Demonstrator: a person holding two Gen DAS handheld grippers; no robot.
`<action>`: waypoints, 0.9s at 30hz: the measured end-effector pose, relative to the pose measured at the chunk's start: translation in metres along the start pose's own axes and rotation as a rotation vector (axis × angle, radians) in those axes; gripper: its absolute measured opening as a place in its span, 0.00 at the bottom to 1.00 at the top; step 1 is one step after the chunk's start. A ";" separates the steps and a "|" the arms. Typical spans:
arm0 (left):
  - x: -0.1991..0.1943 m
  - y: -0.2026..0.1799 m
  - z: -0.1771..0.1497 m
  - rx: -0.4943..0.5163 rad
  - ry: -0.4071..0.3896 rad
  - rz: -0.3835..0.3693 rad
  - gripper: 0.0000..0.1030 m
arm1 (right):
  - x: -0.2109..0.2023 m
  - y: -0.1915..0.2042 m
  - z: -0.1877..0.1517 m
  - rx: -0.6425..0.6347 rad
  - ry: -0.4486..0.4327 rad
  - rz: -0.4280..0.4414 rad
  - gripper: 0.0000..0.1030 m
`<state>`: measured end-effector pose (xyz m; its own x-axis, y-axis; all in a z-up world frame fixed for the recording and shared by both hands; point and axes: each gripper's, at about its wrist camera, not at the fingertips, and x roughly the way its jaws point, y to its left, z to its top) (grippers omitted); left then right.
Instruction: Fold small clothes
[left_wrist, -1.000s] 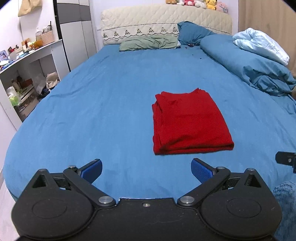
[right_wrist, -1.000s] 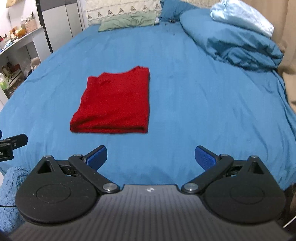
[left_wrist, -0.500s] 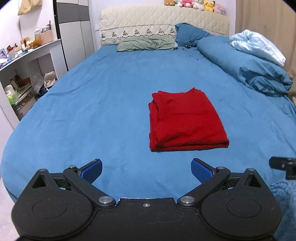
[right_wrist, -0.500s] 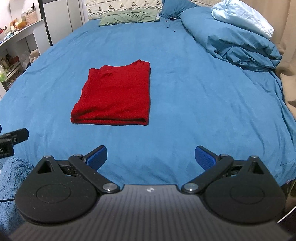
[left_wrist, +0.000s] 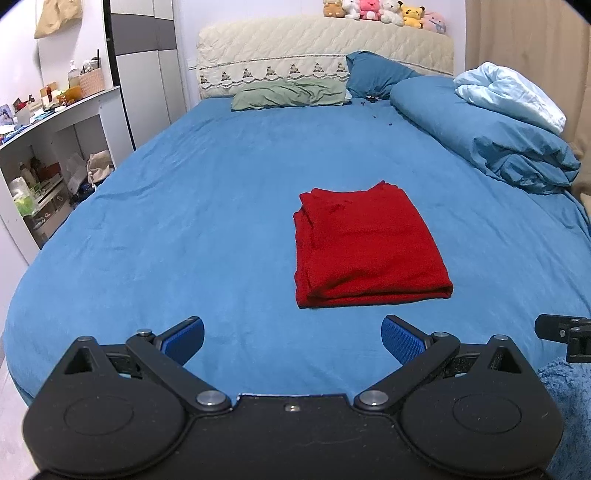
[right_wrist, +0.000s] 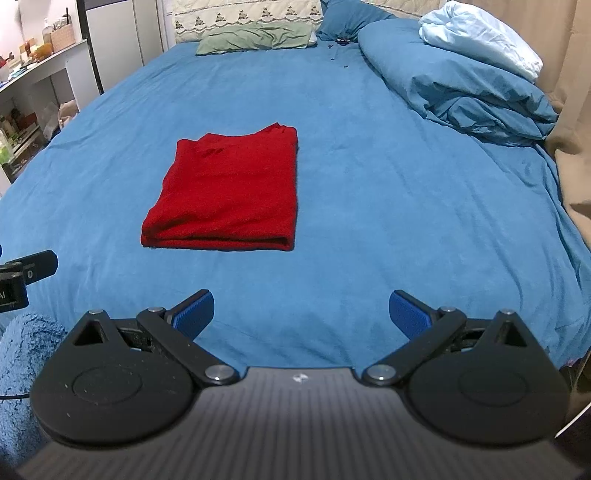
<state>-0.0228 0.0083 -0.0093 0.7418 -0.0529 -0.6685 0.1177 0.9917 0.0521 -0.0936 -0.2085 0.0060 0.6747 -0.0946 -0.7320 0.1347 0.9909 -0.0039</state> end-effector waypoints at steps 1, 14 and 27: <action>0.000 0.000 0.000 0.002 -0.001 0.001 1.00 | 0.000 -0.001 0.000 0.000 0.001 0.000 1.00; -0.001 -0.001 0.000 0.008 -0.010 0.012 1.00 | 0.000 -0.002 -0.001 0.000 0.002 -0.001 1.00; -0.002 -0.002 0.000 0.003 -0.013 0.014 1.00 | 0.001 -0.001 -0.003 -0.002 0.002 -0.008 1.00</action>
<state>-0.0245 0.0060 -0.0080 0.7516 -0.0401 -0.6583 0.1086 0.9920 0.0636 -0.0949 -0.2095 0.0033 0.6718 -0.1027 -0.7336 0.1392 0.9902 -0.0112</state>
